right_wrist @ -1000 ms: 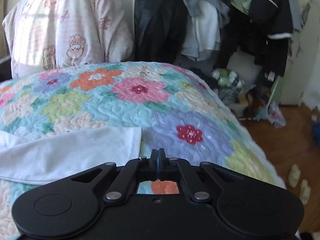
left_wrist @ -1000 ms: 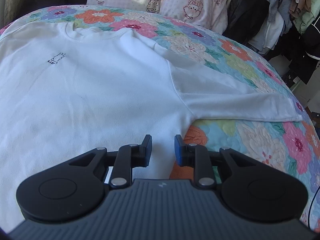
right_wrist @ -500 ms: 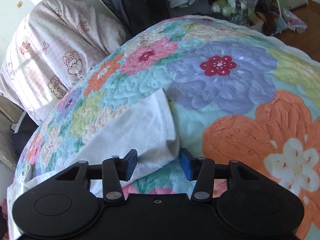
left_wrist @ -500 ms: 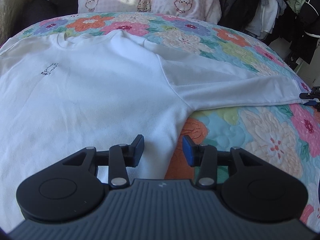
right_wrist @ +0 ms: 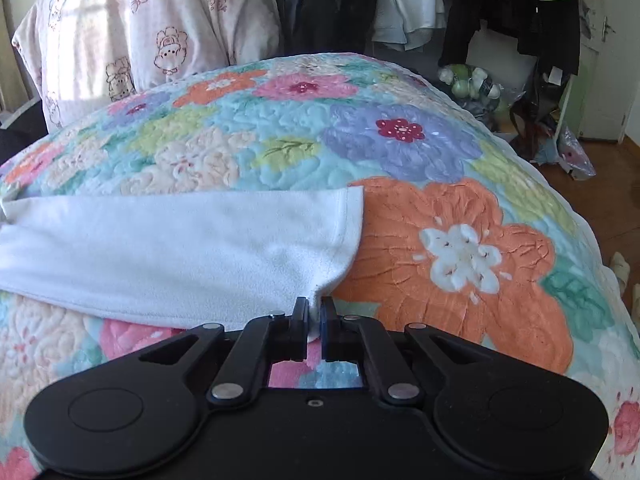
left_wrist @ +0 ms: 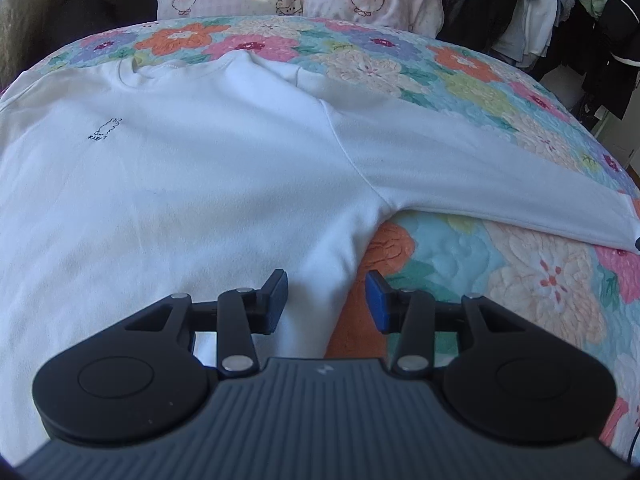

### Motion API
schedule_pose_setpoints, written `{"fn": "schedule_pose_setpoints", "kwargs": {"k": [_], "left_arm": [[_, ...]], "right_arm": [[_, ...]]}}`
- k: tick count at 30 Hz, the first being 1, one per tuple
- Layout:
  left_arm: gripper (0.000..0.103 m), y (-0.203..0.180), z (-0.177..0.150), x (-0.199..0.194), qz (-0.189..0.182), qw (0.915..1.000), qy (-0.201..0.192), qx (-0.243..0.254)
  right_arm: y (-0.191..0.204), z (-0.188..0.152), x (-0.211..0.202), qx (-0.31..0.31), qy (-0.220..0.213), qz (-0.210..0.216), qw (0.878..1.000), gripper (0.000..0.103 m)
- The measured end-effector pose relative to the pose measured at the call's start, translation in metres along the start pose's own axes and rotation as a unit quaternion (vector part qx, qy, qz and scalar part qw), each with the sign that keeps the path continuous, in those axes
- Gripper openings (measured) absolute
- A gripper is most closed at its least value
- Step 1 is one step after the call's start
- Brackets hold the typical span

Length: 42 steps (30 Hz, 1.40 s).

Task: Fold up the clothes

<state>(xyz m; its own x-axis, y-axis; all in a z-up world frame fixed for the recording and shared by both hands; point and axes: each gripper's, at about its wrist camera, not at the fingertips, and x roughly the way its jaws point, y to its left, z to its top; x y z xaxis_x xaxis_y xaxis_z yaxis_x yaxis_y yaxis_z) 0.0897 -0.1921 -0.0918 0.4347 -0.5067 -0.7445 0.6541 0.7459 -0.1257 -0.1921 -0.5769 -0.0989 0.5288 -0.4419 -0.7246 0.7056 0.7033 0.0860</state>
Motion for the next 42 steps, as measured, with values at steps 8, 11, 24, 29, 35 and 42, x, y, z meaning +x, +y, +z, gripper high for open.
{"fn": "schedule_pose_setpoints", "kwargs": {"k": [8,11,24,29,35,42], "left_arm": [[0.046,0.029,0.004,-0.011,0.005,0.9993,-0.004,-0.037],[0.046,0.037,0.001,-0.008,0.001,0.9987,0.003,-0.052],[0.046,0.059,0.008,-0.031,-0.001,0.9969,-0.030,-0.073],[0.046,0.088,0.004,-0.042,0.009,0.9930,-0.051,-0.107],[0.046,0.112,0.001,-0.044,0.003,0.9874,-0.055,-0.148],[0.046,0.119,-0.001,-0.029,0.009,0.9872,-0.045,-0.153]], "right_arm": [[0.016,-0.001,-0.032,-0.020,-0.031,-0.036,0.999,0.005],[0.009,-0.006,-0.010,-0.007,0.031,-0.042,0.999,0.007],[0.183,0.096,-0.035,-0.172,-0.049,0.090,0.980,0.036],[0.335,0.131,0.004,-0.320,-0.006,0.216,0.922,0.036],[0.439,0.137,0.062,-0.457,0.040,0.213,0.863,0.034],[0.455,0.137,0.157,-0.372,0.106,0.231,0.893,0.035]]}}
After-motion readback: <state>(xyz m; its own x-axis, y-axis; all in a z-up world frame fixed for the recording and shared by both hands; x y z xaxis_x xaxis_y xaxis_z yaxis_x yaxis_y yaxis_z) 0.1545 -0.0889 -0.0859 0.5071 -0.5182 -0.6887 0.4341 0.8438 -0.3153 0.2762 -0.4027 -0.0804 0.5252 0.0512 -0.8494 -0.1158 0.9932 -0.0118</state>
